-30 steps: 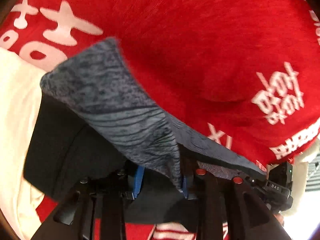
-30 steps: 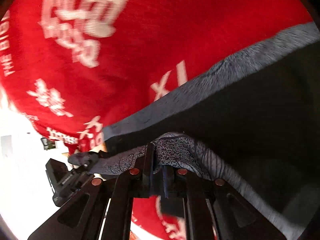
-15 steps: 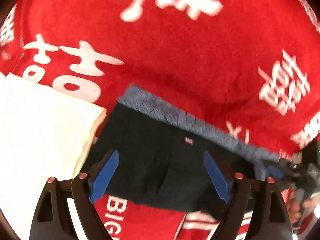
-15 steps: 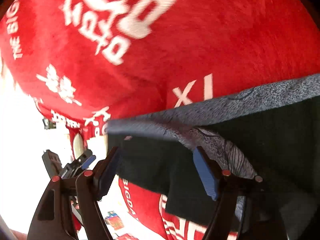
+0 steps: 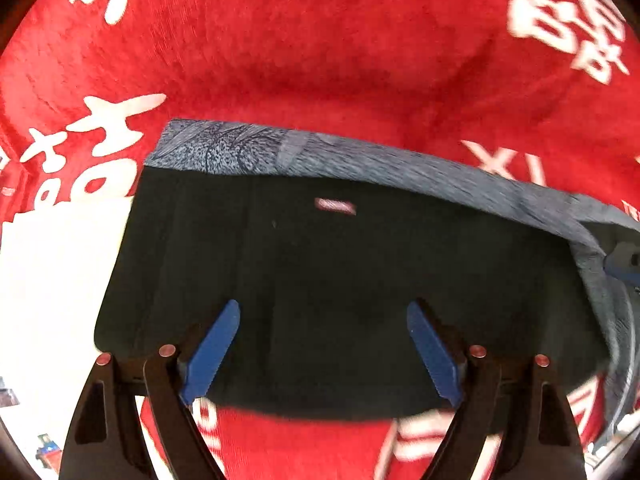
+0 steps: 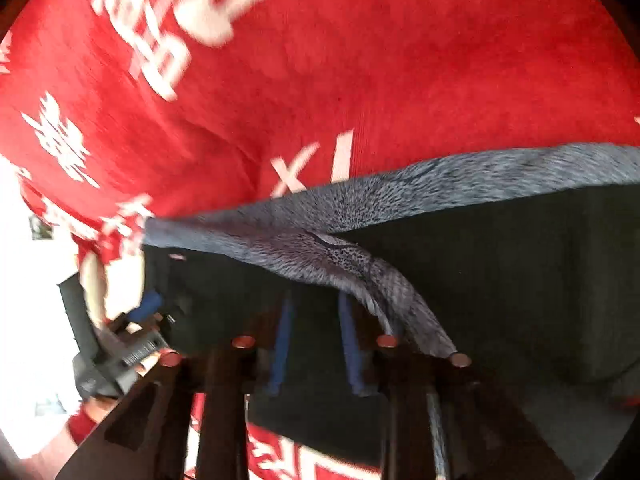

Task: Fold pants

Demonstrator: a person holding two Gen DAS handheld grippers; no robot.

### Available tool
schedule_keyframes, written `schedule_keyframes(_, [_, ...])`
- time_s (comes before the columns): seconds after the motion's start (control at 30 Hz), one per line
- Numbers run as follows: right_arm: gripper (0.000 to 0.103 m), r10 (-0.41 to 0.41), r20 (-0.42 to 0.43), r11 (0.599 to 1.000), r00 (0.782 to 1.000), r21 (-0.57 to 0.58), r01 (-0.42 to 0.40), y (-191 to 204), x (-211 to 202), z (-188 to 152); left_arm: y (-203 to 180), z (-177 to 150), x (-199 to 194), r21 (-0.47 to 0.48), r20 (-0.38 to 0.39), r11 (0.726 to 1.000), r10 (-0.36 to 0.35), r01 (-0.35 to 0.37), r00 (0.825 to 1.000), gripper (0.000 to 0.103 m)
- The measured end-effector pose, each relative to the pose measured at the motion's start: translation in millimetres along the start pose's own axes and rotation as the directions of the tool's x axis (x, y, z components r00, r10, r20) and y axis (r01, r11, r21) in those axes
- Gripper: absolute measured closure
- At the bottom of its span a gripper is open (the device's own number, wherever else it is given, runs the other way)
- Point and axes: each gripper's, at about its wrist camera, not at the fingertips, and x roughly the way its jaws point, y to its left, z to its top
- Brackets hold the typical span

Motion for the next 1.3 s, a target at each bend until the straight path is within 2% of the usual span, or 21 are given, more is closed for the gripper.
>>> schedule_keyframes(0.03, [0.036, 0.005, 0.024, 1.000, 1.000, 0.009, -0.006, -2.5, -10.1, -5.6, -3.8, -4.8, -7.0, 0.001, 0.000, 1.000, -0.007, 0.007, 1.000, 0.016])
schedule_keyframes(0.07, [0.033, 0.018, 0.041, 1.000, 0.999, 0.017, -0.019, -6.4, -19.5, -11.2, -10.3, -12.0, -15.5, -0.001, -0.004, 1.000, -0.025, 0.025, 1.000, 0.016])
schedule_keyframes(0.13, [0.033, 0.037, 0.043, 0.998, 0.998, 0.039, -0.039, -15.9, -33.6, -27.3, -27.3, -22.3, -23.8, -0.002, -0.016, 0.998, -0.056, 0.056, 0.998, 0.016])
schedule_keyframes(0.27, [0.033, 0.014, 0.044, 0.993, 0.999, 0.118, -0.019, -46.8, -61.4, -72.2, -70.8, -45.3, -33.0, 0.033, -0.051, 0.989, -0.141, 0.143, 0.989, 0.016])
schedule_keyframes(0.47, [0.033, -0.088, 0.108, 0.962, 0.990, 0.267, 0.056, -95.4, -113.6, -158.2, -150.4, -77.0, -40.6, 0.121, -0.106, 0.949, -0.279, 0.291, 0.954, 0.016])
schedule_keyframes(0.63, [0.033, -0.222, 0.163, 0.916, 0.961, 0.373, 0.148, -140.1, -152.8, -238.8, -195.3, -99.1, -47.9, 0.167, -0.123, 0.908, -0.367, 0.384, 0.922, 0.016])
schedule_keyframes(0.8, [0.033, -0.327, 0.153, 0.874, 0.932, 0.425, 0.237, -170.9, -164.8, -290.0, -210.6, -119.5, -54.5, 0.175, -0.141, 0.892, -0.396, 0.416, 0.907, 0.016])
schedule_keyframes(0.97, [0.033, -0.366, 0.134, 0.859, 0.921, 0.430, 0.278, -196.9, -169.8, -306.9, -216.6, -138.4, -54.3, 0.182, -0.166, 0.898, -0.374, 0.401, 0.912, 0.016])
schedule_keyframes(1.03, [0.033, -0.359, 0.139, 0.860, 0.923, 0.433, 0.269, -206.9, -171.4, -310.5, -224.3, -139.8, -48.4, 0.174, -0.173, 0.900, -0.371, 0.399, 0.913, 0.016])
schedule_keyframes(1.1, [0.033, -0.327, 0.155, 0.873, 0.932, 0.427, 0.236, -218.0, -174.3, -312.5, -231.6, -142.5, -46.5, 0.170, -0.168, 0.906, -0.362, 0.388, 0.917, 0.016])
schedule_keyframes(1.2, [0.034, -0.249, 0.177, 0.913, 0.952, 0.370, 0.170, -231.6, -173.5, -308.1, -244.6, -141.7, -42.8, 0.151, -0.162, 0.913, -0.355, 0.378, 0.921, 0.016])
schedule_keyframes(1.3, [0.044, -0.161, 0.191, 0.953, 0.968, 0.285, 0.102, -234.1, -174.3, -301.7, -257.3, -139.7, -38.1, 0.126, -0.175, 0.920, -0.347, 0.371, 0.921, 0.016])
